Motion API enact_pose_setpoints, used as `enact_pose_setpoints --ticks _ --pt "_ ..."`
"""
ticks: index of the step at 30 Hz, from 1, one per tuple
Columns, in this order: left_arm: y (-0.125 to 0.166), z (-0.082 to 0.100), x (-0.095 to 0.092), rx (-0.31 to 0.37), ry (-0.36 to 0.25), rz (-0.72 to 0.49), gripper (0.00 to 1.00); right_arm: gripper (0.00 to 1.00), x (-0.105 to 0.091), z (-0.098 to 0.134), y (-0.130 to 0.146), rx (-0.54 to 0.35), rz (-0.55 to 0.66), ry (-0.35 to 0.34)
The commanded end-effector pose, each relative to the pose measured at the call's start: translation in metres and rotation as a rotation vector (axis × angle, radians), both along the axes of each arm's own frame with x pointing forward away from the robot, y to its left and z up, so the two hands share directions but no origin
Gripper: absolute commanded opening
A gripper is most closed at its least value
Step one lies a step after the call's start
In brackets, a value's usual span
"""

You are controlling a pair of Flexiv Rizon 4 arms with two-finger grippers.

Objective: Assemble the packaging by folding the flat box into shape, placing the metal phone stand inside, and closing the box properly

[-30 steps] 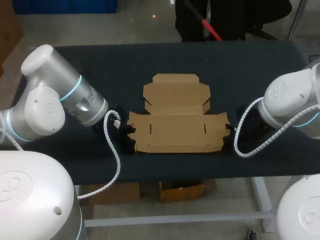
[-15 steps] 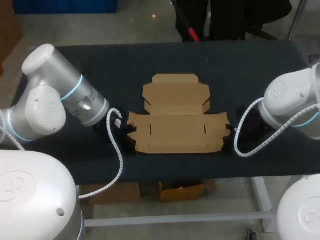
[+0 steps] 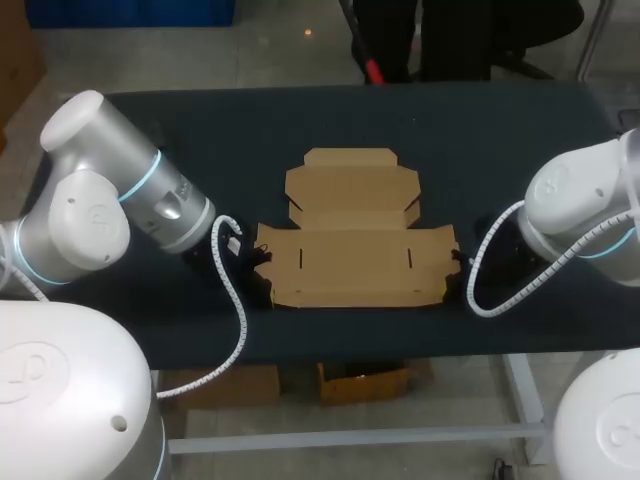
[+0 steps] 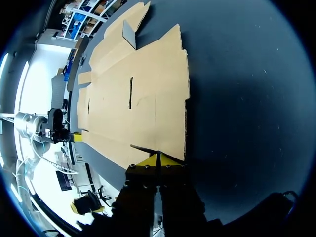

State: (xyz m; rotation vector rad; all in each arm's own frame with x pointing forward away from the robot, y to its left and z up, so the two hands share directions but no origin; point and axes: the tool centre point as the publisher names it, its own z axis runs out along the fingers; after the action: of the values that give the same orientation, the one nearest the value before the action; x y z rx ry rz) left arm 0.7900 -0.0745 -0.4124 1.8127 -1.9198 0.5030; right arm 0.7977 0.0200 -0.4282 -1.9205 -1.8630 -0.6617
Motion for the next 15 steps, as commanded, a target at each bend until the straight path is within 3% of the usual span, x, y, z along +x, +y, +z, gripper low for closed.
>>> enact_pose_setpoints --ticks 1,15 --pt "0.0002 -0.0005 -0.0014 -0.008 -0.007 0.005 0.00 0.00 -0.0032 0.0006 0.0023 -0.002 -0.017 -0.006" --pt "-0.0018 0.0019 -0.0011 -0.006 -0.029 0.022 0.00 0.00 -0.0037 0.0040 0.0006 0.039 -0.057 -0.004"
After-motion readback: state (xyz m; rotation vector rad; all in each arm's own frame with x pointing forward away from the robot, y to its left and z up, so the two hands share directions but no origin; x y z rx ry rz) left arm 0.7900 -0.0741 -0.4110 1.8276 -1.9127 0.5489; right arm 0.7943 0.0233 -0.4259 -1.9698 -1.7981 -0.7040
